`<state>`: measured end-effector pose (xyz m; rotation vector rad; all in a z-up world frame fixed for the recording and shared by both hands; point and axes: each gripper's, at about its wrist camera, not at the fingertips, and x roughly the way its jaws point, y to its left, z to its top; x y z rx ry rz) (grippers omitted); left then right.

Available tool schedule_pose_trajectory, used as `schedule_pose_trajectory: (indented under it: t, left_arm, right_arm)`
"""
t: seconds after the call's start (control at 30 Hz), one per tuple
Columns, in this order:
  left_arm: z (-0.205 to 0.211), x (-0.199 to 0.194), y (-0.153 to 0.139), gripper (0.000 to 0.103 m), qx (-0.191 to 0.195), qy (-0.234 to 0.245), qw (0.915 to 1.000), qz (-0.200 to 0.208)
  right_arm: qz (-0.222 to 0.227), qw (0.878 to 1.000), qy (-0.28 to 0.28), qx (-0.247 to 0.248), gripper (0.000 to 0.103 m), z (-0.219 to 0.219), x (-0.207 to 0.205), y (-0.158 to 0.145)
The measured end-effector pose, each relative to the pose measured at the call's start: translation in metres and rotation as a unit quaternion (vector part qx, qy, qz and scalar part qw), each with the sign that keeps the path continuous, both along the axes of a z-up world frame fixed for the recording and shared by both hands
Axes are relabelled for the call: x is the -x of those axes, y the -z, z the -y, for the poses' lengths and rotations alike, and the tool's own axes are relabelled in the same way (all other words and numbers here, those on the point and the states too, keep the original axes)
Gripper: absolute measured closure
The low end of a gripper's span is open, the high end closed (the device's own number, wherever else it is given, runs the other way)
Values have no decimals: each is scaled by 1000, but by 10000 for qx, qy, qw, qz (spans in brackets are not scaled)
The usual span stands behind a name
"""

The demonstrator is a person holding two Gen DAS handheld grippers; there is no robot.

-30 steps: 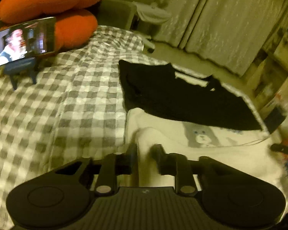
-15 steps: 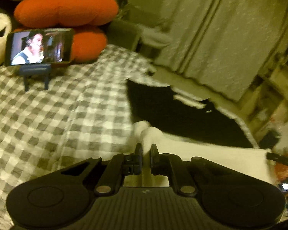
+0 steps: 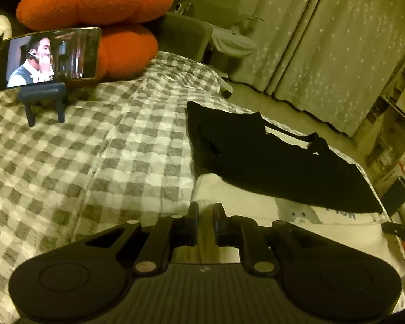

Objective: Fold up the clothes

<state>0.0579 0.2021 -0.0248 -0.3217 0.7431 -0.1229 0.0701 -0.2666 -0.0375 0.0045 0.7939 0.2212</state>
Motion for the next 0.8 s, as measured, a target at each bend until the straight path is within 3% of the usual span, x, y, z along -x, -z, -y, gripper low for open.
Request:
schedule_pose_trajectory:
  t: [0.23,0.33,0.43,0.5,0.53,0.8]
  left_arm:
    - [-17,0,-4,82,619,-192,9979,-71]
    - [-6,-2,-1,80,445,-40,9989,-164]
    - [14,-1,1,80,-228,62,9997,-109]
    - [26,0,2,95,-715,111,9974,-60]
    - [28,0,3,95,-818,113,9966,-62]
    - [8,13,-3,97,-357,-281,9988,165]
  right_arm:
    - [75,9997,154,-165,84,5,0,-2]
    - [83,9996,194,-195,84,5,0,-2]
    - [74,9997,177,-176,84,4,0,0]
    - [93,9998,123,-151,88,2,1,1]
    - [110,9998,96,-139,90,2,1,1]
    - [447,9989,135,-82,91,-1,7,-6]
